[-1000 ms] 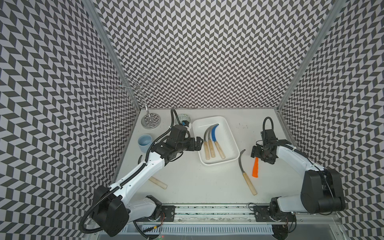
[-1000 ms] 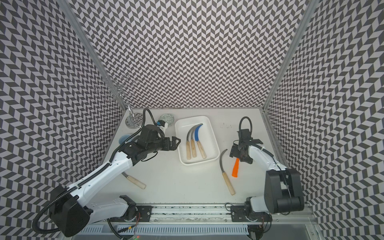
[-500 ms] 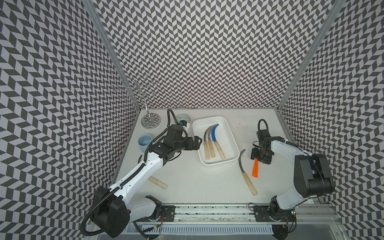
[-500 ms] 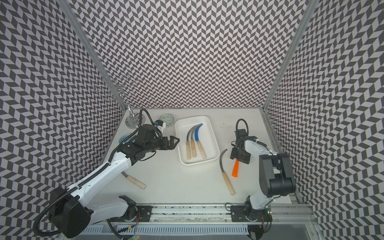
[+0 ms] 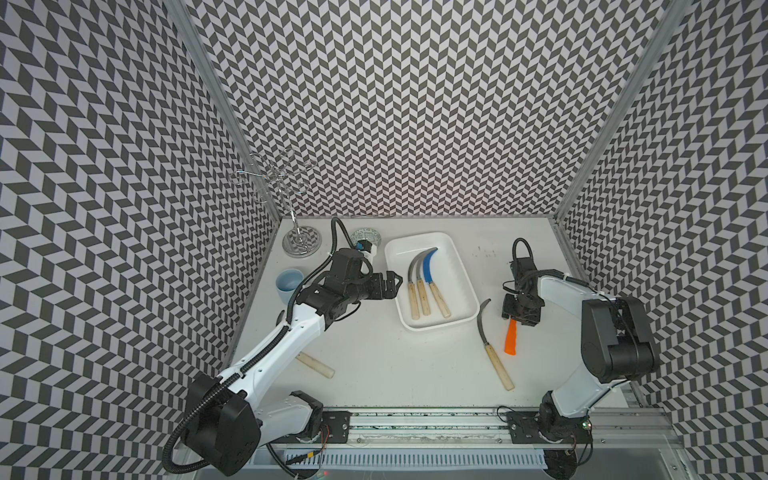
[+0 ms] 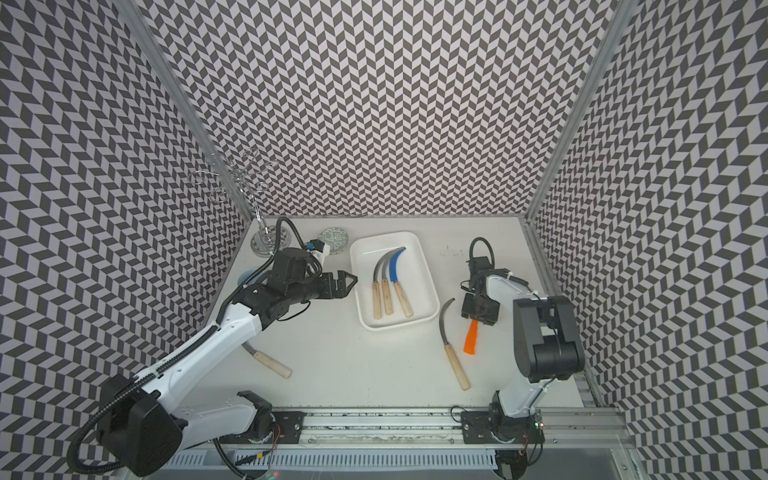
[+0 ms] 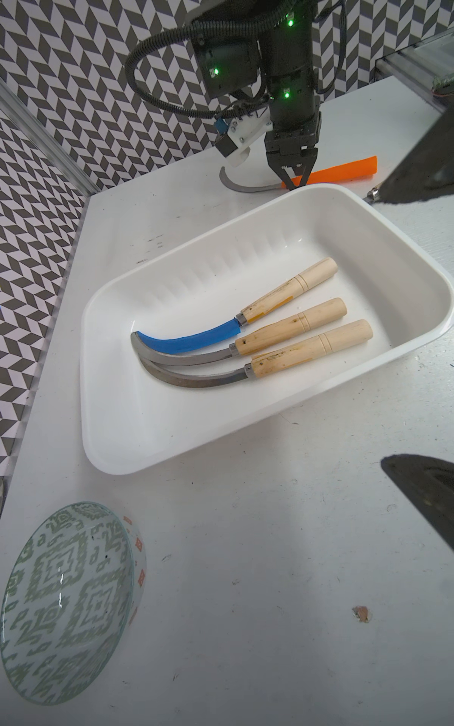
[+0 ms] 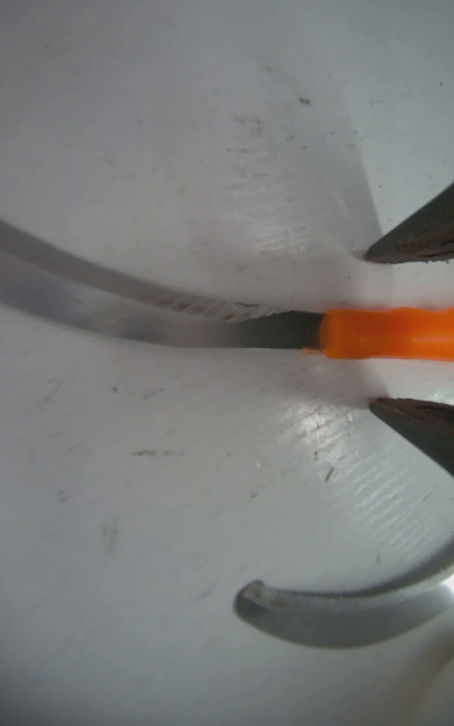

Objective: Put small sickles into storage boxes
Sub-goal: Pick up the sickle at the center of the board.

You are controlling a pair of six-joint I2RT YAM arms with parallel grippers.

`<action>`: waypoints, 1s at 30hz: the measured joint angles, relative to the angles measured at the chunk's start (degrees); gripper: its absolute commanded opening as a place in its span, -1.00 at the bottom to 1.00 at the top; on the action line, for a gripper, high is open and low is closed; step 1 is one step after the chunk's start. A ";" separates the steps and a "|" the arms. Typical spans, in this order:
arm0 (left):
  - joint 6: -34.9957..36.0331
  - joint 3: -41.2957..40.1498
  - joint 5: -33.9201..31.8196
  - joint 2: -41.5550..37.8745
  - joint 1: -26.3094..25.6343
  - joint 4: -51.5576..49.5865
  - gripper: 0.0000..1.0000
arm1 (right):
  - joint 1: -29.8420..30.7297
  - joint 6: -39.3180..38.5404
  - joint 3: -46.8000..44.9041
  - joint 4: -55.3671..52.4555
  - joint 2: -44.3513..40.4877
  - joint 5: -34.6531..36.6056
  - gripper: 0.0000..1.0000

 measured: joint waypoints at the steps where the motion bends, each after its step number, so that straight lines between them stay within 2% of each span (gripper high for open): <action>1: 0.00 0.00 0.37 0.09 0.22 0.00 0.99 | 0.00 -0.04 0.00 0.04 0.02 0.00 -0.05; 6: 0.00 0.00 1.20 0.22 0.85 0.02 0.99 | 0.00 -0.07 0.00 0.00 0.07 0.02 -0.07; 8: 0.00 0.00 1.49 0.22 1.01 0.02 0.99 | 0.00 -0.11 0.00 0.02 0.07 0.07 -0.19; 12: -0.02 -0.07 1.99 0.22 1.11 0.09 0.99 | 0.00 -0.09 0.00 0.00 0.07 0.24 -0.23; 19: -0.02 -0.26 2.51 0.22 1.11 0.37 0.99 | 0.00 -0.13 0.00 -0.09 0.07 0.46 -0.58; 29: -0.02 -0.28 2.82 0.20 1.11 0.42 0.99 | 0.00 -0.07 -0.04 -0.13 -0.02 0.61 -0.72; 30: -0.02 -0.28 2.86 0.22 1.11 0.42 0.99 | 0.00 -0.07 -0.04 -0.13 -0.02 0.61 -0.80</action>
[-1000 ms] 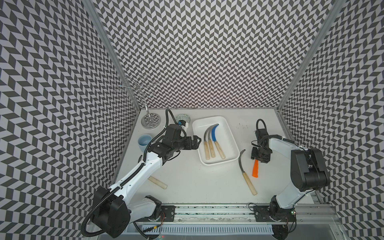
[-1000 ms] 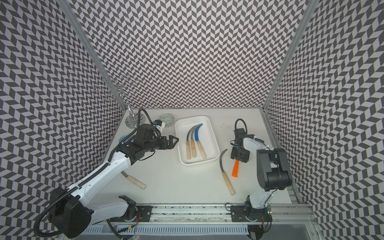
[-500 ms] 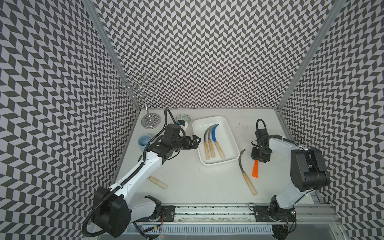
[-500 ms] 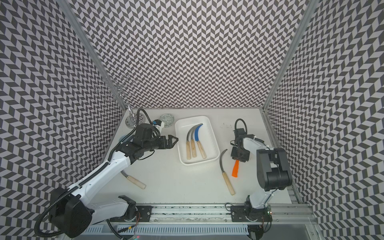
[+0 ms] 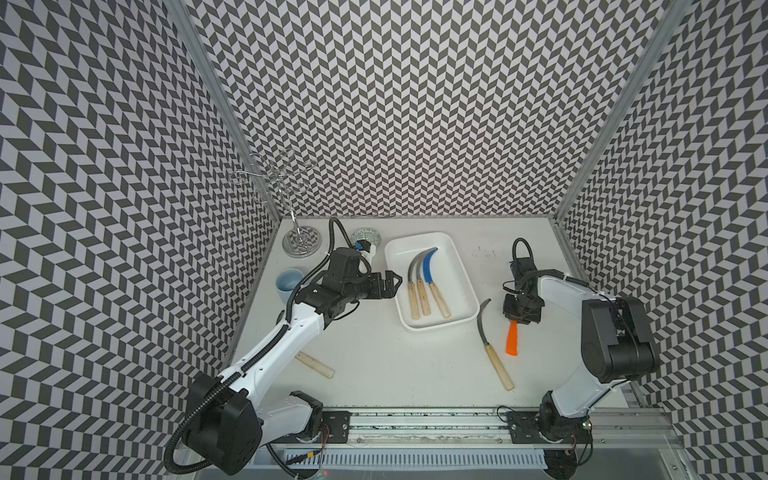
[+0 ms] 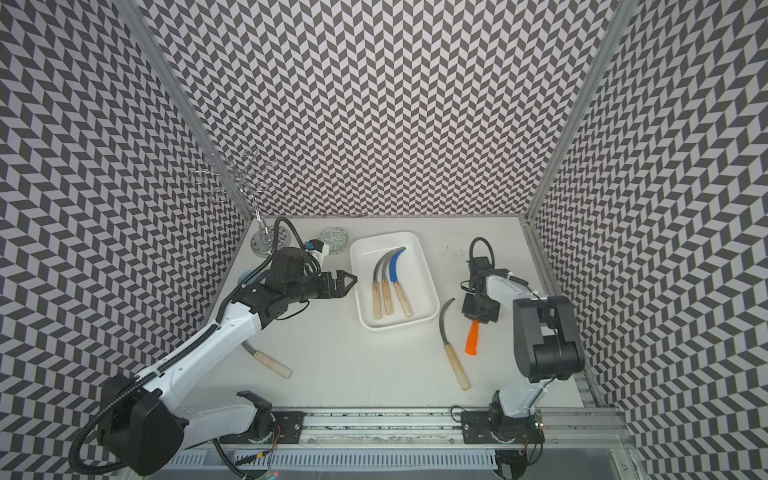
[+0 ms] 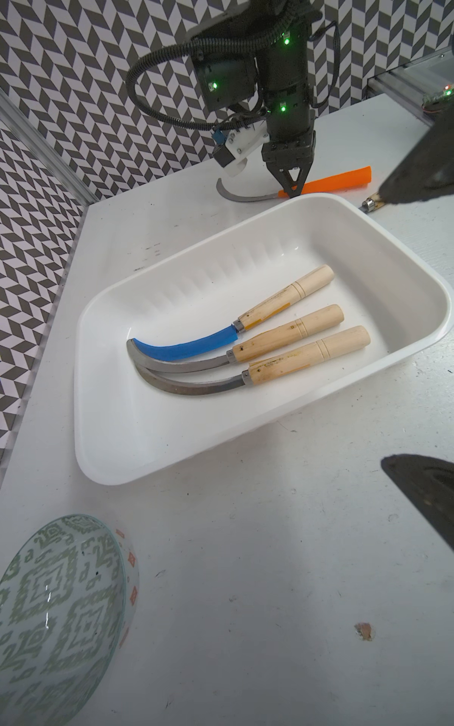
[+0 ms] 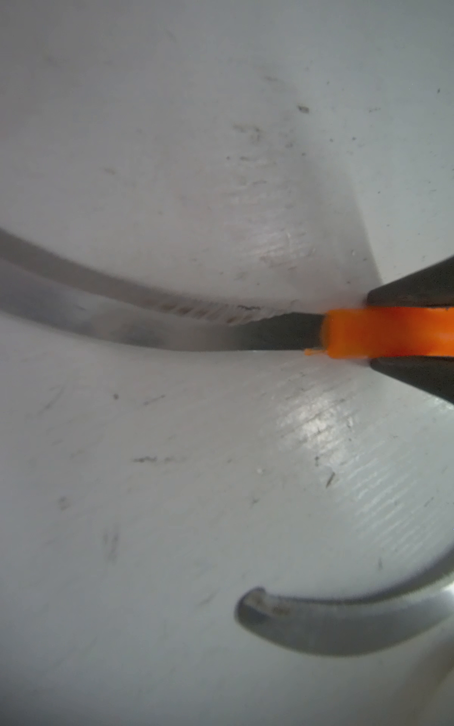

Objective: Put small sickles into storage boxes
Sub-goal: Pick up the sickle at the center of the board.

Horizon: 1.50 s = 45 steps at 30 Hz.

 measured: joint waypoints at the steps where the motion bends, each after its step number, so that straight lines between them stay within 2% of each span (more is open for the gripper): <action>1: 0.00 0.00 0.04 -0.02 0.00 0.00 0.99 | 0.00 0.00 0.00 0.00 -0.02 0.00 -0.81; 22: 0.00 0.00 0.07 -0.02 0.00 0.00 0.99 | 0.02 0.07 0.59 -2.03 -0.74 0.76 -0.87; 36: 0.00 0.00 0.04 -0.02 0.11 0.00 0.99 | 0.66 0.13 7.17 -5.86 -2.78 1.22 -0.87; 45: 0.00 -0.07 0.04 0.00 0.22 0.00 0.99 | 3.69 0.20 13.92 -9.11 -2.54 2.45 -0.87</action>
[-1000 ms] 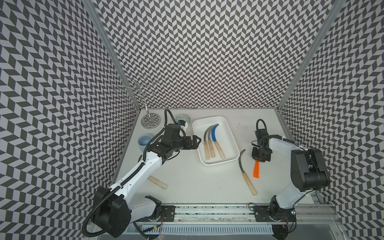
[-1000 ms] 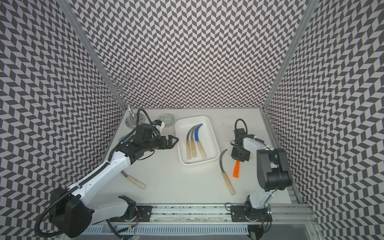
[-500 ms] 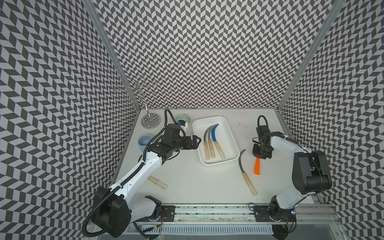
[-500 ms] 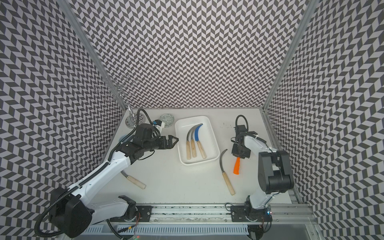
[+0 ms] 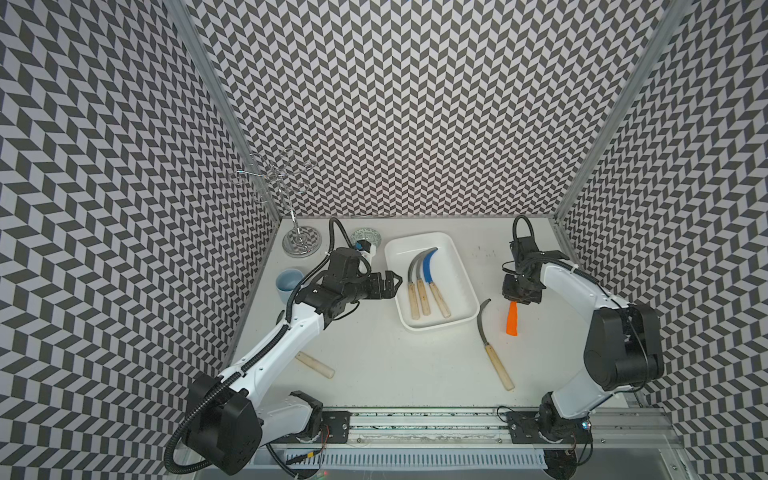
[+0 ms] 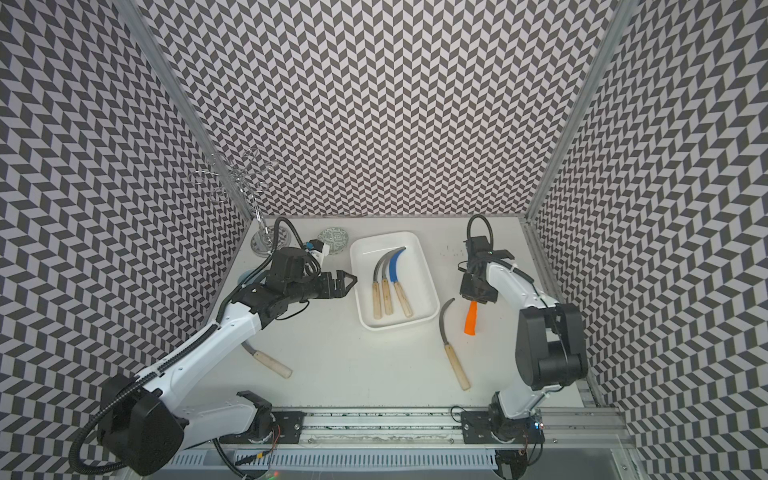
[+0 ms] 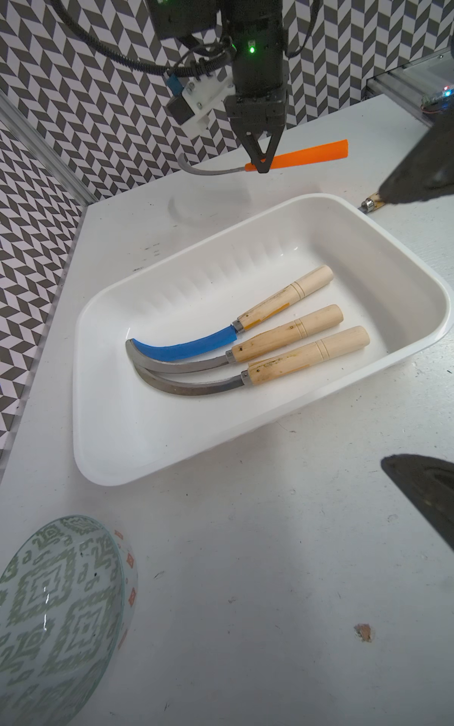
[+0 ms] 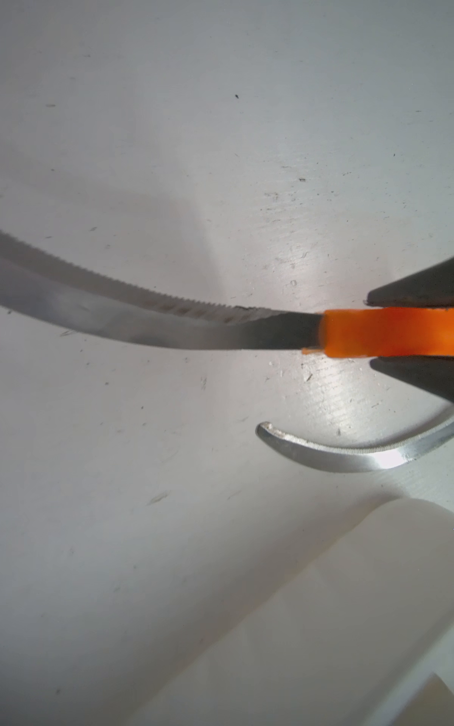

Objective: Put small sickles into storage boxes
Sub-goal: Pick up the sickle at the center of the board, then place the sickle in the storage box.

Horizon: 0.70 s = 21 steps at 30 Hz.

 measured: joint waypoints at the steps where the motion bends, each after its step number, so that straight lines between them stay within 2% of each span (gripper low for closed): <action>1: 0.00 -0.02 0.00 0.00 0.04 0.00 0.99 | 0.57 0.02 1.14 -0.42 0.20 0.20 -0.87; 21: 0.00 -0.20 -0.04 0.02 0.17 -0.02 0.99 | 11.39 1.40 22.21 -9.77 9.84 2.40 -0.87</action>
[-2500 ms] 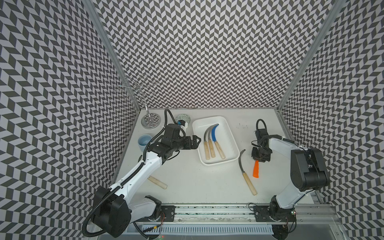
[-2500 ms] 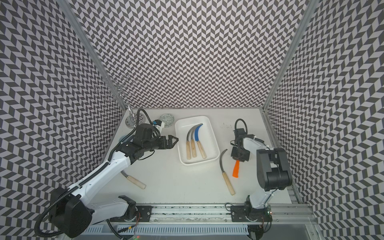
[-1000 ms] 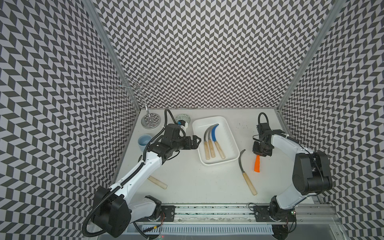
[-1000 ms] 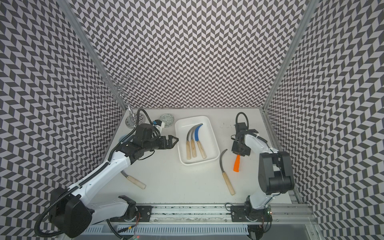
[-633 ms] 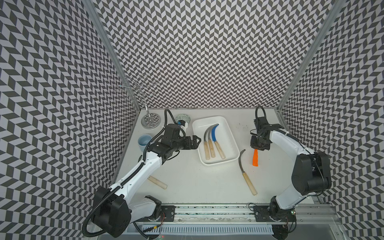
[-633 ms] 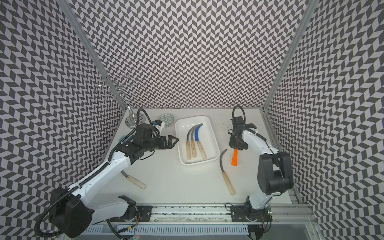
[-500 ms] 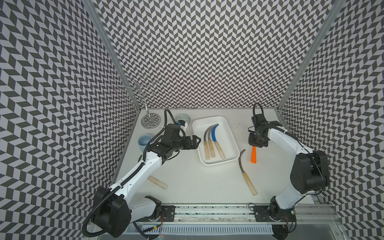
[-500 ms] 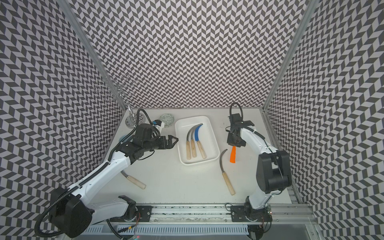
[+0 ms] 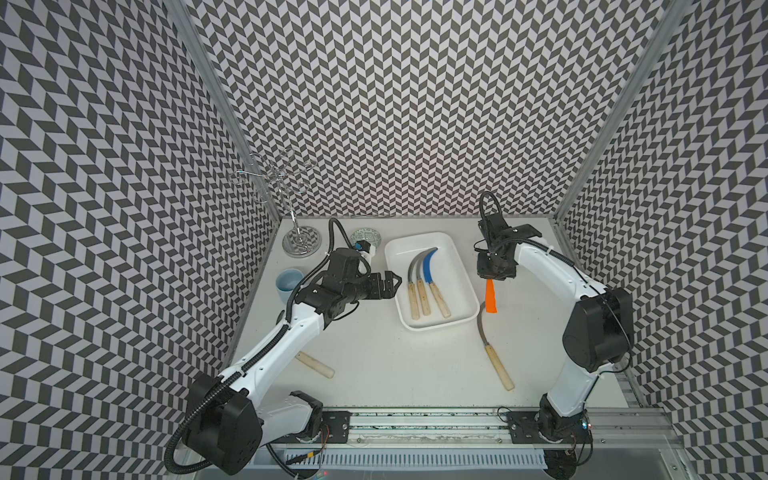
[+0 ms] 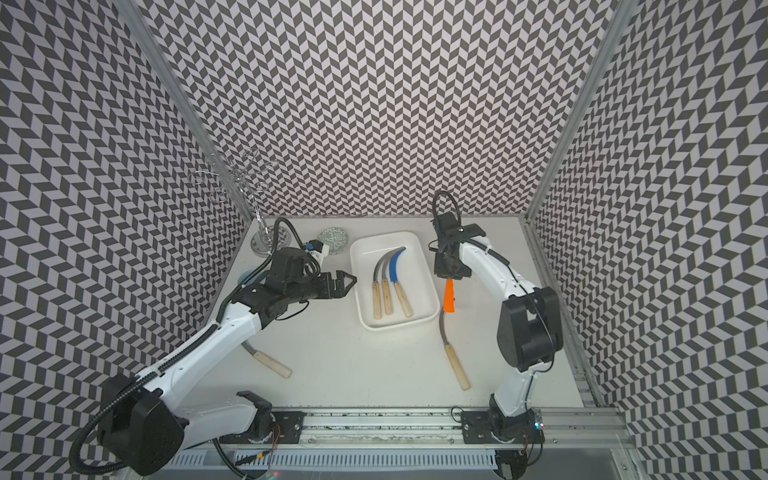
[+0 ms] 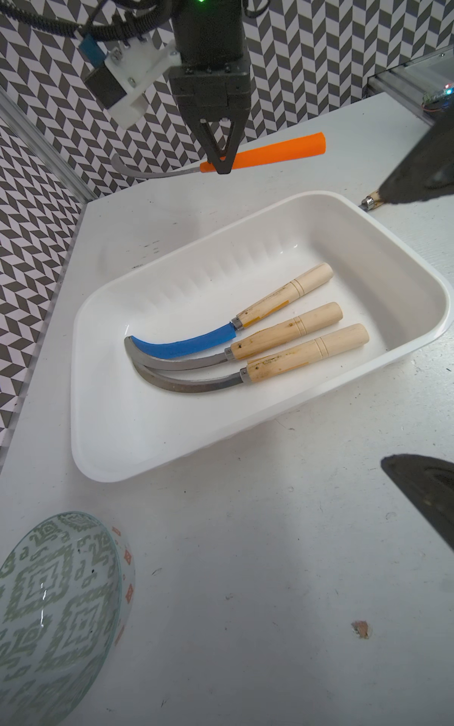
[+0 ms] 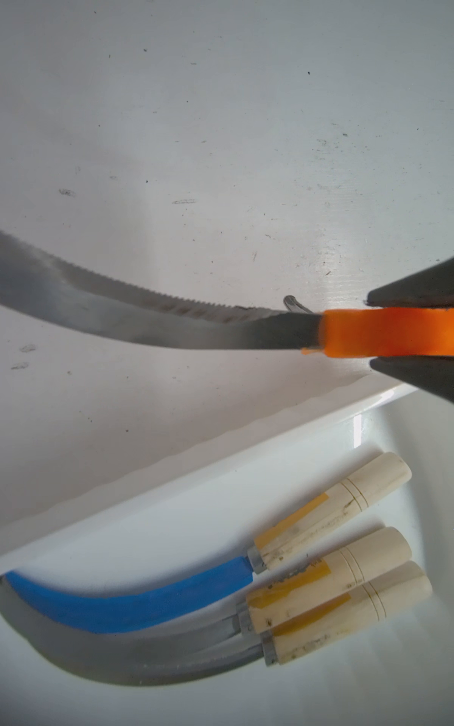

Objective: Put small sickles into storage boxes
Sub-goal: Place the sickle in the storage box.

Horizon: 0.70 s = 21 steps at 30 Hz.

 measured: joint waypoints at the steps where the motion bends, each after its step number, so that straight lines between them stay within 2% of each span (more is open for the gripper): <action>1: 0.00 0.00 0.00 0.00 0.00 0.02 0.99 | 0.46 0.04 0.85 -0.50 0.33 0.02 -0.87; 21: 0.00 -0.02 -0.07 0.00 1.27 0.00 0.99 | 12.26 2.01 16.50 -7.69 11.23 1.03 -0.87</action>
